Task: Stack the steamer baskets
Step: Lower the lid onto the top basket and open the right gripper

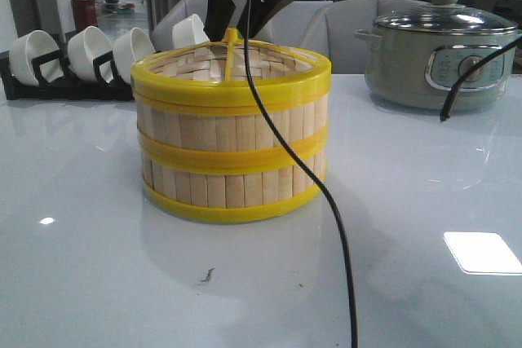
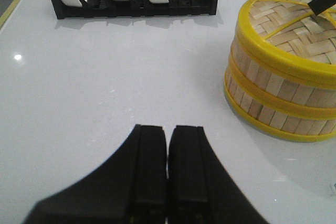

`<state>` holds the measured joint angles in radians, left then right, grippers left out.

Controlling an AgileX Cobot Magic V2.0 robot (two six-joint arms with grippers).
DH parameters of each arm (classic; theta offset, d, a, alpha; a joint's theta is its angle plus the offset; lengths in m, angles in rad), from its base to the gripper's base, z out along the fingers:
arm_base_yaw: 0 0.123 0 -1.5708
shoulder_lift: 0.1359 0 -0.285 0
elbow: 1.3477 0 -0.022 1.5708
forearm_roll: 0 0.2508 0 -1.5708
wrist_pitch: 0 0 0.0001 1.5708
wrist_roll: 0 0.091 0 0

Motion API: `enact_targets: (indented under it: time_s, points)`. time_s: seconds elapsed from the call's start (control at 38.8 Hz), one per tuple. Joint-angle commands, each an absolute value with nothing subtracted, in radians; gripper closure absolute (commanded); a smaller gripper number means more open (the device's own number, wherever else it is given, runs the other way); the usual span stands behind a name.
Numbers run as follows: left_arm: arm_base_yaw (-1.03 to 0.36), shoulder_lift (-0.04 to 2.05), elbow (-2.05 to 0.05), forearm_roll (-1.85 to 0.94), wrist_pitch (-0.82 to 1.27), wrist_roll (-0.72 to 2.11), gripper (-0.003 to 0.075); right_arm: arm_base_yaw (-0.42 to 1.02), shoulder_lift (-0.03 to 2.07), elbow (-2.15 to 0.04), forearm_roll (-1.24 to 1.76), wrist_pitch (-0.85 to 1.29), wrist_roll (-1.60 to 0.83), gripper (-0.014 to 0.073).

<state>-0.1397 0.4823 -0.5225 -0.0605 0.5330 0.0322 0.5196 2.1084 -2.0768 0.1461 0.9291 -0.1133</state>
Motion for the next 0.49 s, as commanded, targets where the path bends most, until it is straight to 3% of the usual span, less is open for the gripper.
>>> enact_targets:
  time_s: [0.0,0.46]
  points:
    - [-0.141,0.486,-0.552,-0.066,0.449,0.026,0.0634,0.519,2.027,-2.117,0.163,0.859,-0.119,0.0169]
    - [-0.141,0.486,-0.552,-0.066,0.449,0.026,0.0634,0.485,1.847,-2.061,0.056,0.757,-0.119,0.0169]
